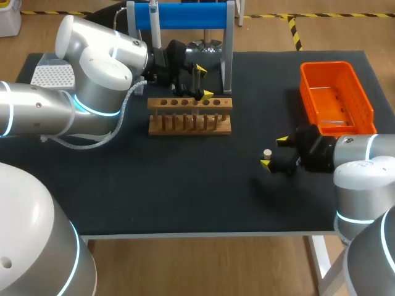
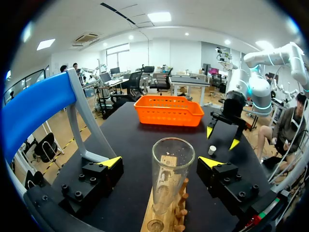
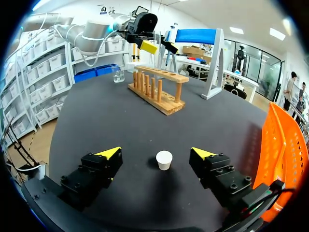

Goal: Invert the test tube, pick up the pipette, mount the tip to pipette, aspirate from beaker and dispense into the tube, eject the tip, return the pipette, and cap with the stopper.

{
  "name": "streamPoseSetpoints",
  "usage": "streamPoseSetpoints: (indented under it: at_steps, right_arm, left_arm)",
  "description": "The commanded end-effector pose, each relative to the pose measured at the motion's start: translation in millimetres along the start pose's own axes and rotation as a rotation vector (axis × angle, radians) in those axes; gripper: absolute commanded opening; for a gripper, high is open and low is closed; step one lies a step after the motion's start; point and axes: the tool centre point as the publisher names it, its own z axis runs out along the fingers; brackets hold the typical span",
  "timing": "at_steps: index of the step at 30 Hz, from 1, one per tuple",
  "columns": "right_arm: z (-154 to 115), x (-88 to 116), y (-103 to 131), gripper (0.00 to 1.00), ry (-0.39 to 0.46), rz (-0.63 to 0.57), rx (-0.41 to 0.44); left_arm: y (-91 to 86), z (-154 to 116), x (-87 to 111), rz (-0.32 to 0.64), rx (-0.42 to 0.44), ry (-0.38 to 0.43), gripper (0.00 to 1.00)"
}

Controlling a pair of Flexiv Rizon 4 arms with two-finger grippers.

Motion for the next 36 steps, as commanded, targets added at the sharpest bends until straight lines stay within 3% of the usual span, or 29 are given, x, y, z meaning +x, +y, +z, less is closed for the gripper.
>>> streamPoseSetpoints:
  at_steps: [1, 4, 10, 36]
  right_arm:
    - [3.1, 1.0, -2.1, 0.87, -0.009, 0.002, 0.0]
    - [4.2, -0.9, -4.2, 0.85, -0.016, 0.004, 0.005]
    - [5.8, -2.3, -5.1, 0.69, -0.028, -0.002, 0.011]
    - [17.0, -6.7, -6.3, 0.53, -0.046, 0.009, 0.019]
  left_arm:
    - [-0.1, 0.1, -0.6, 0.0, -0.001, 0.002, 1.0]
    - [-0.1, 0.1, -0.6, 0.0, -0.001, 0.002, 1.0]
    - [-0.1, 0.1, -0.6, 0.0, -0.001, 0.002, 1.0]
    - [-0.1, 0.1, -0.6, 0.0, -0.001, 0.002, 1.0]
